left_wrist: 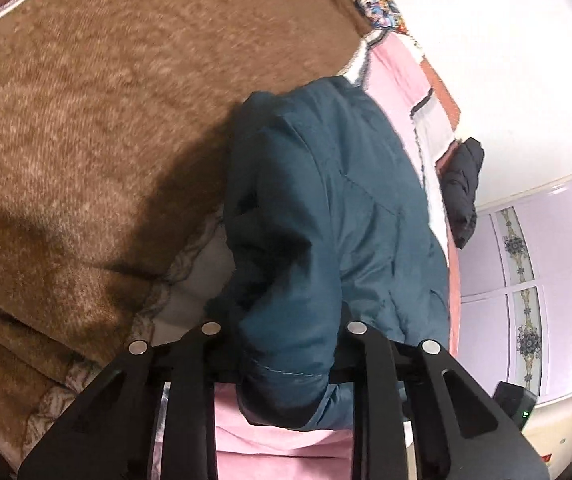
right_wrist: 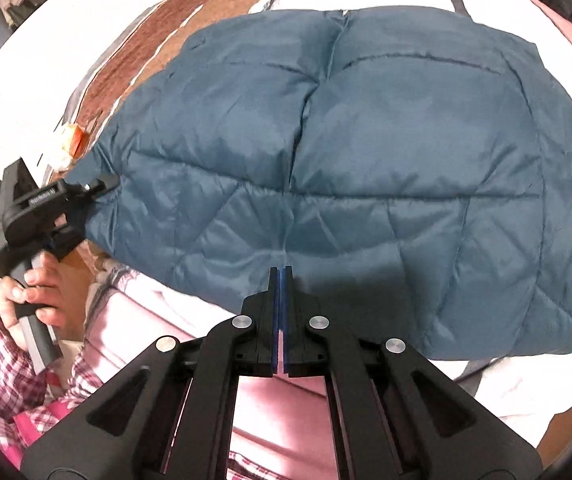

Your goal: Fold large clothes

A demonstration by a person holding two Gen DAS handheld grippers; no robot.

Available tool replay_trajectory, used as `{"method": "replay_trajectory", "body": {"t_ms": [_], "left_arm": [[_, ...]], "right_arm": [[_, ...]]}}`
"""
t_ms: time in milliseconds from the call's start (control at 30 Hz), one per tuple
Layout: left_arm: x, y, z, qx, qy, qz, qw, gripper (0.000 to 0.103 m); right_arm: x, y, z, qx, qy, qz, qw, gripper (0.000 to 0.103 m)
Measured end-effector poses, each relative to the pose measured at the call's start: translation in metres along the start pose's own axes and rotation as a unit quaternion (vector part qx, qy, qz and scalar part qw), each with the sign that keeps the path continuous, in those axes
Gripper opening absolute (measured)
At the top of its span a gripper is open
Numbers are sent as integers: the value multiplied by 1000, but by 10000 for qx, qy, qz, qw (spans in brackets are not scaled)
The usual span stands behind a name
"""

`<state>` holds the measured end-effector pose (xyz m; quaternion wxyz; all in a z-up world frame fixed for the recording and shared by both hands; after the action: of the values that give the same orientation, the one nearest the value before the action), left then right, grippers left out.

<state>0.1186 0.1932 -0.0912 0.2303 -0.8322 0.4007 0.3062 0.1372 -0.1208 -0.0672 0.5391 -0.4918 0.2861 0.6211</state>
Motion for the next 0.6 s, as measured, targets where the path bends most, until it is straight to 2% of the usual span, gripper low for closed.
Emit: {"method": "replay_trajectory", "body": {"t_ms": [133, 267, 400, 433, 533, 600], "left_arm": [[-12, 5, -14, 282, 22, -104, 9995, 23], [-21, 6, -32, 542, 59, -147, 9984, 23], [-25, 9, -57, 988, -110, -279, 9947, 23], [-27, 10, -61, 1077, -145, -321, 9936, 22], [-32, 11, -76, 1281, -170, -396, 9908, 22], [-35, 14, -83, 1410, -216, -439, 9888, 22]], "right_arm": [[16, -2, 2, -99, -66, 136, 9998, 0], [43, -5, -6, -188, 216, 335, 9990, 0], [41, -7, -10, -156, 202, 399, 9989, 0], [37, -7, -9, -163, 176, 365, 9990, 0], [6, -6, -9, -144, -49, -92, 9998, 0], [-15, -5, -18, -56, 13, -338, 9994, 0]]}}
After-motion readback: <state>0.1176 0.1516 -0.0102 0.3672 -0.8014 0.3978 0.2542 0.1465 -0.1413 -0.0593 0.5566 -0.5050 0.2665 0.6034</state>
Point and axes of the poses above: each gripper's, at about its wrist camera, not at the fingertips, and x roughly the way its jaws point, z to its left, y to its underside, the point moved 4 cm from there along x, roughly the way its jaws point, and after that the axes turned 11 degrees about z, right-handed, at the moved point
